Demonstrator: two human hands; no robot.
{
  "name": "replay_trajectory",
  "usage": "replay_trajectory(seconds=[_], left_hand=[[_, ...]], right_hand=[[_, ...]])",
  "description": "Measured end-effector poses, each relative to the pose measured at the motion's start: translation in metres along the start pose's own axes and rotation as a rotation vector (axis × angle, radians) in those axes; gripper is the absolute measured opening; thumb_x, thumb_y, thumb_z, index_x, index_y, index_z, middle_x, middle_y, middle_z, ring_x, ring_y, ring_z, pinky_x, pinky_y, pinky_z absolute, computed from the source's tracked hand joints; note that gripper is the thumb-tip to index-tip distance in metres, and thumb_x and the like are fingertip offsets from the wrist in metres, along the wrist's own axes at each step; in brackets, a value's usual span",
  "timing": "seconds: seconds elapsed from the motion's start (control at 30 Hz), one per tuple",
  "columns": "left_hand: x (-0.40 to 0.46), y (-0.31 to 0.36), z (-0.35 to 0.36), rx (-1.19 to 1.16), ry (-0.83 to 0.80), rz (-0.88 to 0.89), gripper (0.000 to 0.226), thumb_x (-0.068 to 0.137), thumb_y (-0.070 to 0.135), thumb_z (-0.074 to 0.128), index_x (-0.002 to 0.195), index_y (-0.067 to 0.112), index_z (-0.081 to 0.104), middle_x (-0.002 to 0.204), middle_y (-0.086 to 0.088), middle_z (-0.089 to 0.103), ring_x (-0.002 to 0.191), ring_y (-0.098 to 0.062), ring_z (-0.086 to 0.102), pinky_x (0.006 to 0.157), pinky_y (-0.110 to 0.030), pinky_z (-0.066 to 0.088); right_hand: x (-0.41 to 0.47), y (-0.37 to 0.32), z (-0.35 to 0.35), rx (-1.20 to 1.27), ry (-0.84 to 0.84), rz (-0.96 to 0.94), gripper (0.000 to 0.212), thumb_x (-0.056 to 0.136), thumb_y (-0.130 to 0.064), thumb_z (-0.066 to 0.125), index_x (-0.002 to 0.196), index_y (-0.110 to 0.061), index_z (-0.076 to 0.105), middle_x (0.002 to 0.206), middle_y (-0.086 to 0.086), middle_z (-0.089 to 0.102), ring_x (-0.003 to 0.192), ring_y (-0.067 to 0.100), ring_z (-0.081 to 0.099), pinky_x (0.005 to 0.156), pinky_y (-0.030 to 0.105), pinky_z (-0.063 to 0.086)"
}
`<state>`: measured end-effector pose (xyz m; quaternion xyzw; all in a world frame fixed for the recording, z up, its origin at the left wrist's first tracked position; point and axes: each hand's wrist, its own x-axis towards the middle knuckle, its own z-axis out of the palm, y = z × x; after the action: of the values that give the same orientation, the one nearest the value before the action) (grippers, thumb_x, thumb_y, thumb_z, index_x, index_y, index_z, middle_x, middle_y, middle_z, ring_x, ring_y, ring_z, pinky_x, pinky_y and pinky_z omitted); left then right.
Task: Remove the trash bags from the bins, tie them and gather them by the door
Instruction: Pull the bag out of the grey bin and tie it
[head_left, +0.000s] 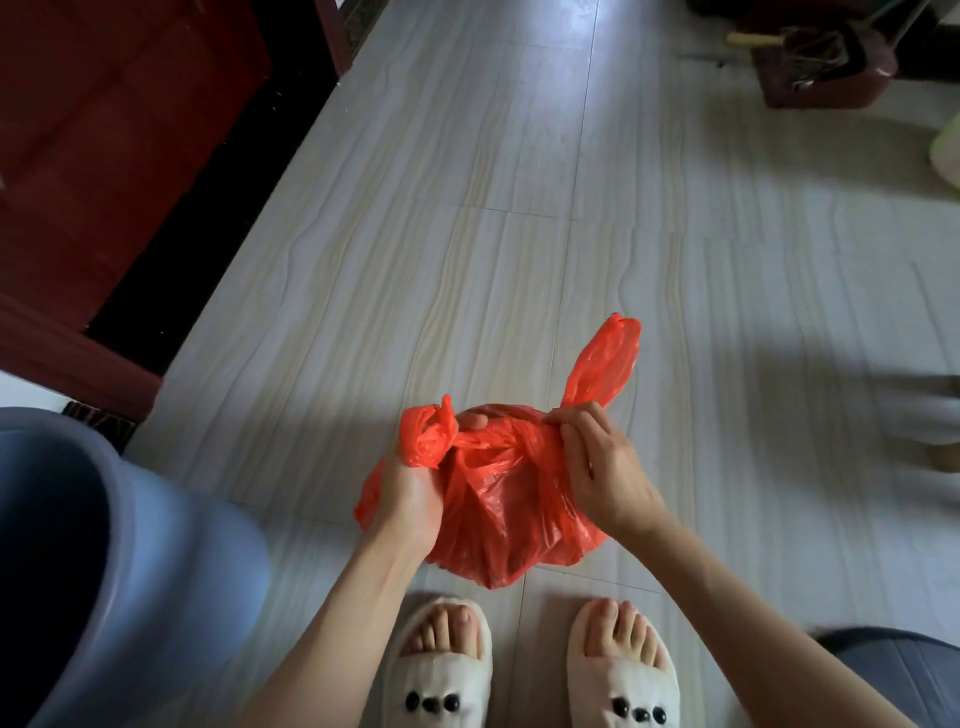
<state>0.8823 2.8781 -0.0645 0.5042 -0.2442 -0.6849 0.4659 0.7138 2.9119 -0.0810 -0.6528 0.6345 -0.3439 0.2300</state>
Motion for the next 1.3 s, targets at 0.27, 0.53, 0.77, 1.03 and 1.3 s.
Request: replay_trajectory(seconds=[0.27, 0.53, 0.77, 1.03, 1.3], left_hand=[[0.007, -0.001, -0.033, 0.147, 0.361, -0.025, 0.034, 0.094, 0.013, 0.035, 0.063, 0.023, 0.045, 0.034, 0.012, 0.053, 0.034, 0.005, 0.049, 0.053, -0.019, 0.029], [0.007, -0.001, -0.053, -0.05, 0.47, -0.188, 0.032, 0.095, 0.026, 0.025, 0.068, 0.025, 0.041, 0.026, 0.011, 0.043, 0.052, -0.008, 0.047, 0.056, -0.02, 0.037], [0.008, 0.01, -0.055, 0.277, 0.108, -0.154, 0.039, 0.095, 0.042, 0.03, 0.082, 0.022, 0.061, 0.073, 0.008, 0.07, 0.067, -0.009, 0.054, 0.056, -0.023, 0.035], [0.004, 0.016, -0.038, -0.311, -0.209, -0.331, 0.044, 0.07, 0.025, 0.045, 0.108, 0.005, 0.056, 0.108, -0.015, 0.066, 0.097, -0.026, 0.063, 0.076, -0.029, 0.057], [0.014, -0.027, -0.014, 0.907, 0.01, 0.437, 0.004, 0.081, 0.006, 0.065, 0.083, 0.004, 0.067, 0.08, -0.001, 0.065, 0.074, 0.001, 0.059, 0.072, -0.007, 0.042]], right_hand=[[-0.009, 0.042, -0.015, -0.366, -0.003, -0.151, 0.014, 0.073, 0.005, 0.057, 0.083, -0.001, 0.065, 0.077, 0.016, 0.06, 0.07, 0.036, 0.06, 0.061, 0.038, 0.051], [-0.023, 0.074, -0.027, -0.477, -0.064, -0.04, 0.029, 0.063, 0.021, 0.059, 0.079, -0.002, 0.067, 0.074, 0.016, 0.061, 0.068, 0.037, 0.059, 0.053, 0.036, 0.046], [-0.021, 0.065, -0.021, -0.218, -0.02, 0.208, 0.036, 0.081, 0.008, 0.054, 0.114, -0.004, 0.062, 0.11, 0.015, 0.06, 0.093, 0.032, 0.06, 0.078, 0.041, 0.051], [0.004, 0.027, -0.028, 0.965, 0.571, 0.816, 0.036, 0.086, 0.007, 0.042, 0.095, -0.024, 0.058, 0.104, 0.002, 0.055, 0.091, 0.018, 0.057, 0.079, 0.041, 0.051], [0.002, 0.041, -0.029, 1.37, 0.588, 1.056, 0.018, 0.08, -0.007, 0.061, 0.093, -0.011, 0.049, 0.072, -0.001, 0.052, 0.063, 0.009, 0.054, 0.058, 0.018, 0.046]])
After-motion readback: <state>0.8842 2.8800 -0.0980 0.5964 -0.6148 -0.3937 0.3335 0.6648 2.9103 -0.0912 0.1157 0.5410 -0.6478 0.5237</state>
